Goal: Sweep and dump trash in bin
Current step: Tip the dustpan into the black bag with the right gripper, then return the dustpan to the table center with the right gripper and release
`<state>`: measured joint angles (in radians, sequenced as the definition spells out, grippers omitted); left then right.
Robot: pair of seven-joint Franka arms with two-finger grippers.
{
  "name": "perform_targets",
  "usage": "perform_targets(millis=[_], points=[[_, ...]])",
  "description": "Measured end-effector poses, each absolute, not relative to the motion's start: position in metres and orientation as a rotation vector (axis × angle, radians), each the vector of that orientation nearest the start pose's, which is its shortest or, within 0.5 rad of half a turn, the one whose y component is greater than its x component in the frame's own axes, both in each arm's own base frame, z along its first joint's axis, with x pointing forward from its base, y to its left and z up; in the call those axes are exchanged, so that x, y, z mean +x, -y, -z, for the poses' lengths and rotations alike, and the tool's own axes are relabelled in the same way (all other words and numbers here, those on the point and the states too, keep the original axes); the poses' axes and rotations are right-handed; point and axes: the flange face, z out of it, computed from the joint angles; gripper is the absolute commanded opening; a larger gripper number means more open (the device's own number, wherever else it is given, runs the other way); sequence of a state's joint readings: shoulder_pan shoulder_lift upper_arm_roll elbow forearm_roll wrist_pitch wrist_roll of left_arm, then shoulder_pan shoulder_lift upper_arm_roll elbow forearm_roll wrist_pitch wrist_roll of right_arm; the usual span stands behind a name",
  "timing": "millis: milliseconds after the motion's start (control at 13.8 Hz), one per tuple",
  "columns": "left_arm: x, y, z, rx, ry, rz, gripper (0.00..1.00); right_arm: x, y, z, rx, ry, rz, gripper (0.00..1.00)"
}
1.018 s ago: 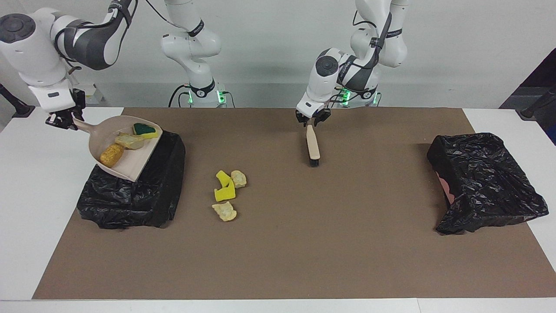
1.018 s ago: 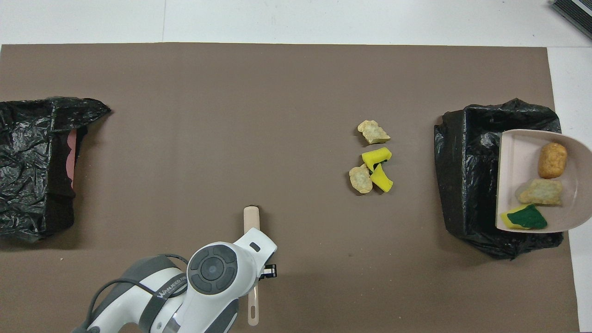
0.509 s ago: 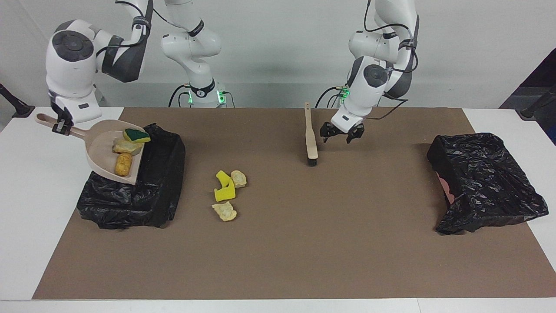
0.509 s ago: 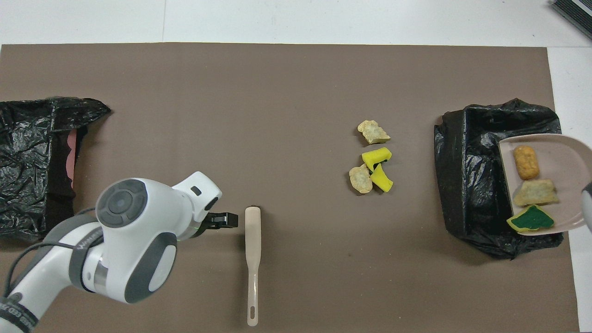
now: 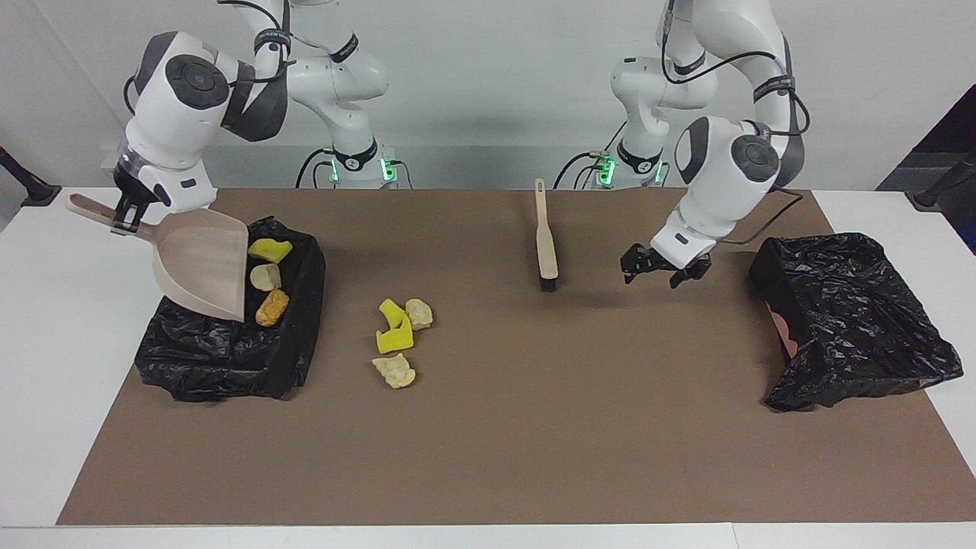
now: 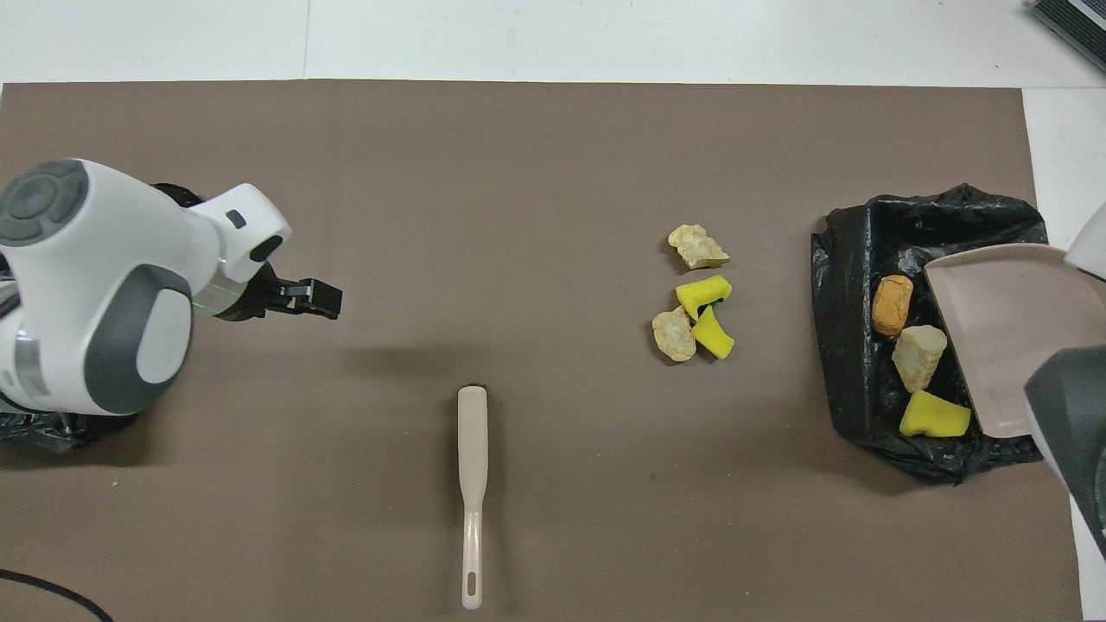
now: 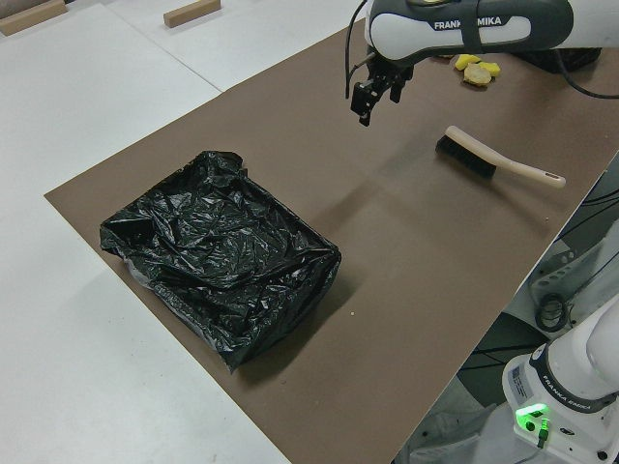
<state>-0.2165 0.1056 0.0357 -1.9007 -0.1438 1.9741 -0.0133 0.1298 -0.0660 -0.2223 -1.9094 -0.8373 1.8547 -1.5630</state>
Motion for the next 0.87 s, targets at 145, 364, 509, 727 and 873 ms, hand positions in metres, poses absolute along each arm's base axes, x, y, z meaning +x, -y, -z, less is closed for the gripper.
perform_targets(millis=[145,364,509,727,873], points=[[0.58,0.077,-0.464,-3.264,-0.165,-0.083,1.0,0.542,0.101,-0.551,1.608,-1.882,0.769,0.0],[0.581,0.037,-0.491,-3.249,-0.176,-0.111,1.0,0.535,0.079,-0.576,1.662,-1.818,0.819,0.0],[0.58,0.032,-0.518,-3.212,-0.206,-0.13,1.0,0.524,0.054,-0.603,1.76,-1.727,0.831,0.0],[0.574,0.033,-0.56,-3.181,-0.232,-0.104,1.0,0.51,-0.001,-0.622,1.97,-1.545,0.724,0.0],[0.566,0.032,-0.58,-3.165,-0.239,-0.077,1.0,0.502,-0.047,-0.615,2.139,-1.438,0.604,0.0]])
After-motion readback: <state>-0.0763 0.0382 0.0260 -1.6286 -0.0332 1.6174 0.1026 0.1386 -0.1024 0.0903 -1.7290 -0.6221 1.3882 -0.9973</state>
